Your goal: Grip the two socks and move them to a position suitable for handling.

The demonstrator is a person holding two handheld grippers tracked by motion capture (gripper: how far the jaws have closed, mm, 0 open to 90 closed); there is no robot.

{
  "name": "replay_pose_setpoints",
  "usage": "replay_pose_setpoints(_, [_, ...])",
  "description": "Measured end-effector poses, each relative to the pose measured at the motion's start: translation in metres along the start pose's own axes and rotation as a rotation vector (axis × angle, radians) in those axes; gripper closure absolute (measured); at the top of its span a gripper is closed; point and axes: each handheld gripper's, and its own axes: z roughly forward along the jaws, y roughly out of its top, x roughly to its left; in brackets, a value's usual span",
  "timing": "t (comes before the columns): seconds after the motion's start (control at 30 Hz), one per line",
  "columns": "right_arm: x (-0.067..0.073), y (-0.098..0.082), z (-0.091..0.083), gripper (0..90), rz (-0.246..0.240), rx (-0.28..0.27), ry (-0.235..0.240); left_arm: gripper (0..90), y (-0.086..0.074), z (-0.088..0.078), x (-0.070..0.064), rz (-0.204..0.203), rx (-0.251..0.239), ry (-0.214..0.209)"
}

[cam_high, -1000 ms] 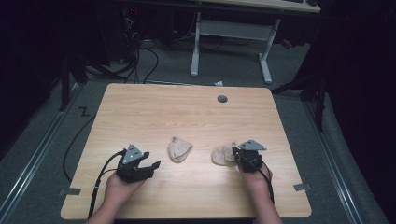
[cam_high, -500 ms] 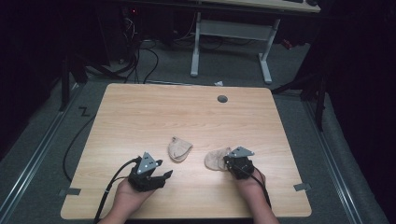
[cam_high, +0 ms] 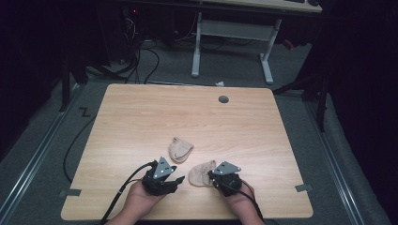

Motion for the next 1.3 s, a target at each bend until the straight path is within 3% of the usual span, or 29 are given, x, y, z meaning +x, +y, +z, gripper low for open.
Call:
replay_pose_setpoints(0.1, [0.013,0.001,-0.001,84.9,-0.032,-0.003,0.019,66.1,0.0,0.003,-0.003,-0.026,0.001,-0.048])
replay_pose_setpoints(0.43, [0.027,0.002,-0.002,83.7,-0.054,-0.002,0.03,82.4,-0.008,0.021,-0.018,0.022,0.091,-0.039])
replay_pose_setpoints(0.53, [0.027,0.002,-0.003,81.3,-0.053,0.0,0.022,83.2,-0.011,0.026,-0.022,0.043,0.129,-0.029])
replay_pose_setpoints(0.67, [0.033,0.005,-0.01,74.8,-0.064,-0.05,0.007,83.3,-0.013,0.026,-0.021,0.046,0.117,-0.034])
replay_pose_setpoints(0.77, [0.044,0.009,-0.015,70.5,-0.083,-0.089,0.043,83.3,-0.013,0.026,-0.021,0.046,0.114,-0.038])
replay_pose_setpoints(0.83, [0.051,0.009,-0.014,67.3,-0.096,-0.083,0.054,83.3,-0.014,0.026,-0.02,0.045,0.111,-0.044])
replay_pose_setpoints(0.93, [0.056,0.007,-0.007,66.7,-0.117,-0.038,0.021,83.2,-0.014,0.026,-0.019,0.043,0.107,-0.048])
replay_pose_setpoints(1.03, [0.053,0.005,-0.001,69.5,-0.094,-0.014,0.022,82.7,-0.014,0.026,-0.019,0.048,0.106,-0.052])
replay_pose_setpoints(1.1, [0.052,0.005,-0.001,80.0,-0.091,-0.013,0.027,82.3,-0.015,0.026,-0.019,0.05,0.104,-0.056])
replay_pose_setpoints(1.17, [0.051,0.006,-0.004,86.3,-0.093,-0.03,0.021,81.6,-0.016,0.026,-0.019,0.054,0.097,-0.057])
replay_pose_setpoints(1.3, [0.042,0.007,-0.018,87.4,-0.072,-0.079,-0.019,81.1,-0.016,0.026,-0.018,0.054,0.095,-0.063])
